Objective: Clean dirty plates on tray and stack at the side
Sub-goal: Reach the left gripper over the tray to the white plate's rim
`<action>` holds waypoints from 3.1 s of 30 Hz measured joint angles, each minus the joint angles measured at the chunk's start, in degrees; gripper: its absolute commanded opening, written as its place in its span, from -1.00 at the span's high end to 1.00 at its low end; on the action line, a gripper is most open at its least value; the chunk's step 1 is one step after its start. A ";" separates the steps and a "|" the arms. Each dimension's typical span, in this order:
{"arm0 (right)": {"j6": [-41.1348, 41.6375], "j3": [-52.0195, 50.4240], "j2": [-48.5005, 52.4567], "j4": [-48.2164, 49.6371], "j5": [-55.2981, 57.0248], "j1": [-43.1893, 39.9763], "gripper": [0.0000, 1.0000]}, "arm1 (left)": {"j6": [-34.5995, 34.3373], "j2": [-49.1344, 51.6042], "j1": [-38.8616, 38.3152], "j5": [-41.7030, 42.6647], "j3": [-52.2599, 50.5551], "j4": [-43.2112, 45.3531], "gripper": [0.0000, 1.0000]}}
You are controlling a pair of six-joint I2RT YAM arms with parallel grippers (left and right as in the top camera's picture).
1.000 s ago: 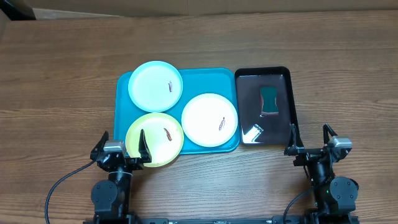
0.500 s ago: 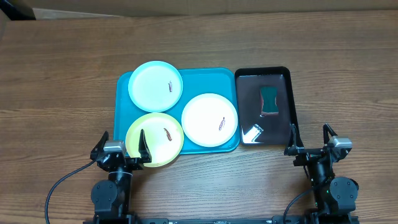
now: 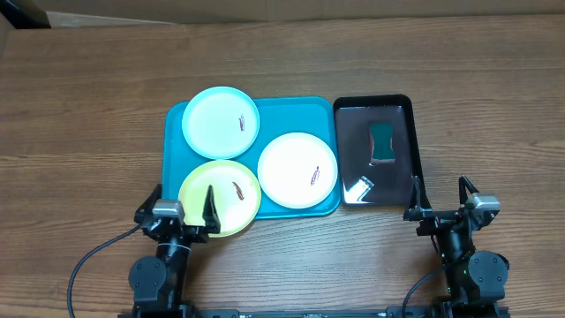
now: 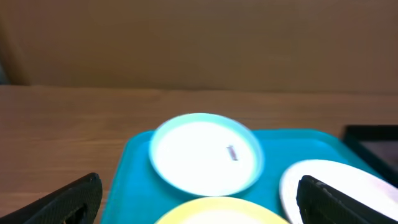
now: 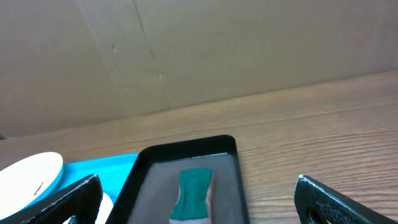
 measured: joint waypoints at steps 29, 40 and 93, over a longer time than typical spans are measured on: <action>-0.02 0.00 -0.04 0.04 0.02 0.00 -1.00 | 0.74 82.05 0.02 21.88 101.83 -87.58 0.74; -0.02 0.00 -0.04 0.02 0.02 -0.02 -1.00 | -0.50 99.19 -4.90 14.19 102.60 -87.21 0.80; -0.02 0.00 -0.04 0.02 0.02 -0.02 -1.00 | -7.78 117.09 -19.89 1.68 84.21 -51.98 0.73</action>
